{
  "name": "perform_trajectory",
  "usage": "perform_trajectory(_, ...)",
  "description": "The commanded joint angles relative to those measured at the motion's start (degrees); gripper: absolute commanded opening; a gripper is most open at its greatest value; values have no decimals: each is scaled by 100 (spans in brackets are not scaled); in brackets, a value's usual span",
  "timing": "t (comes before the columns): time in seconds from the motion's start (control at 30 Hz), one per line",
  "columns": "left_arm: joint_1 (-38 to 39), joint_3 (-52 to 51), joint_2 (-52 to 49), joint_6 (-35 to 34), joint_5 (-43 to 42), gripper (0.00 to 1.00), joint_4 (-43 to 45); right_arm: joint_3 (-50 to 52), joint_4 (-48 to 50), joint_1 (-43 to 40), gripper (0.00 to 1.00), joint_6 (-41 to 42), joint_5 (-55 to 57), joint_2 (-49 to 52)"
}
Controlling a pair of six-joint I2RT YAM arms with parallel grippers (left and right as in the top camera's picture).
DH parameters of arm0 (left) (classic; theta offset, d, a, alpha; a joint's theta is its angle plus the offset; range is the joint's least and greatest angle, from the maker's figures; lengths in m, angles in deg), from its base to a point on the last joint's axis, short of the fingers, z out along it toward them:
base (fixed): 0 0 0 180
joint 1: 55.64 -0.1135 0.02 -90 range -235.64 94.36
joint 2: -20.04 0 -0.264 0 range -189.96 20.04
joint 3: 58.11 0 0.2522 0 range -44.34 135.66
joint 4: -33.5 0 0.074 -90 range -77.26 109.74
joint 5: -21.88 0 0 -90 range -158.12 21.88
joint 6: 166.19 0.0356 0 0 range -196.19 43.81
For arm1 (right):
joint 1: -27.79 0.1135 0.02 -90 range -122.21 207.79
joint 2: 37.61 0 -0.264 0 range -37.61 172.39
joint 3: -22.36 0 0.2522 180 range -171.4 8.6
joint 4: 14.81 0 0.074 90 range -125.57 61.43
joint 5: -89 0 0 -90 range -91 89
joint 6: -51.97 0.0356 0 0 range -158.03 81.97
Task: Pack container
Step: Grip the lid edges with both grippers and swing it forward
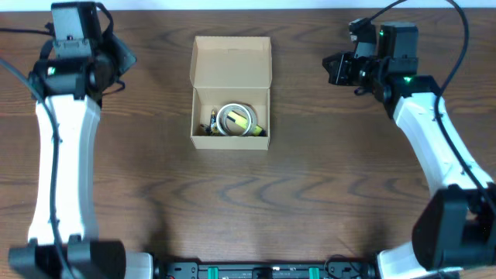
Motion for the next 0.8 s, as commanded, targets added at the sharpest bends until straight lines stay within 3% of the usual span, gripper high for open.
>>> perform_trajectory(0.0, -173, 22, -444, -20, -313, 6, 299, -90, 52, -31, 1, 437, 177, 308)
perform_trajectory(0.23, -503, 22, -1714, -22, -2059, 6, 1005, -90, 654, 66, 1, 1064, -219, 1174)
perform_trajectory(0.77, -365, 24, -3300, -717, -3921, 6, 2002, -90, 2612, 817, 1, 2634, -767, 2516)
